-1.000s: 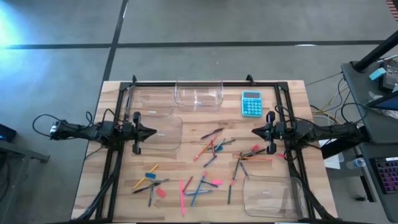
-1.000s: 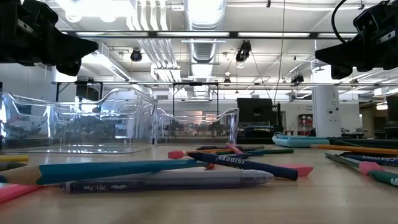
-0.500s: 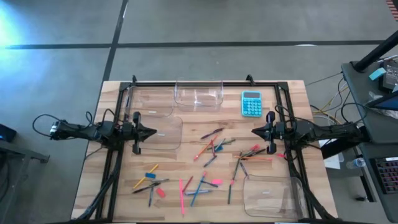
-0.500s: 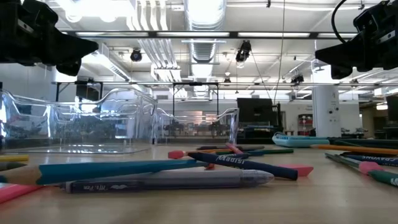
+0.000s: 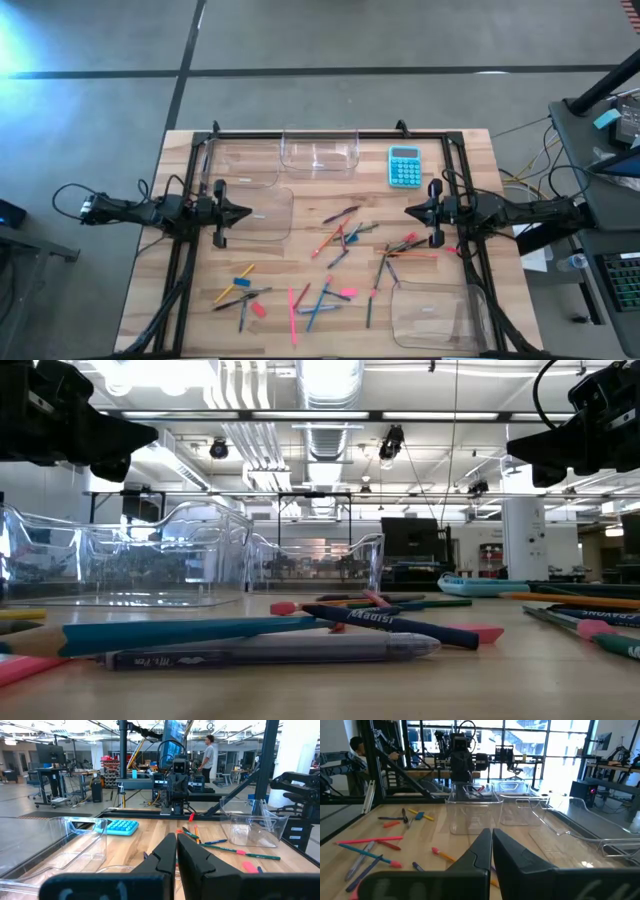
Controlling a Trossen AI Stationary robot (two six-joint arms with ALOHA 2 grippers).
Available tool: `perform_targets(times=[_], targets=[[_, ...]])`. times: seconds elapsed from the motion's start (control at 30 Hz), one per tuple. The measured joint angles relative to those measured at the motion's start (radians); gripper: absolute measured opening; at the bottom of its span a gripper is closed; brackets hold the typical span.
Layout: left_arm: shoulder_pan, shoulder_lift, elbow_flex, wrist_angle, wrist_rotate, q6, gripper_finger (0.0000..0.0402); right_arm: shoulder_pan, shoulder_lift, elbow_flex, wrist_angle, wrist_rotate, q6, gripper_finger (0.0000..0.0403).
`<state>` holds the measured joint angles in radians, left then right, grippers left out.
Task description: Sort crayons/erasers/pens/pencils in bins
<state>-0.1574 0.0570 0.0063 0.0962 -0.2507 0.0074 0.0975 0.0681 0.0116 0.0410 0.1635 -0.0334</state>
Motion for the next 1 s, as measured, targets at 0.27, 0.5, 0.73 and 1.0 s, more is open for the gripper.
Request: perform_targets(times=[0.27,0.5,0.73,1.0], targets=[[0.000,0.000,0.000,0.000,0.000,0.000,0.0002,0.000,0.000,0.000,0.000,0.000,0.000,0.0009],[0.000,0.000,0.000,0.000,0.000,0.000,0.0002,0.000,0.000,0.000,0.000,0.000,0.000,0.0009],[0.000,0.000,0.000,0.000,0.000,0.000,0.0002,0.000,0.000,0.000,0.000,0.000,0.000,0.0009],[0.000,0.000,0.000,0.000,0.000,0.000,0.0002,0.000,0.000,0.000,0.000,0.000,0.012,0.0009]])
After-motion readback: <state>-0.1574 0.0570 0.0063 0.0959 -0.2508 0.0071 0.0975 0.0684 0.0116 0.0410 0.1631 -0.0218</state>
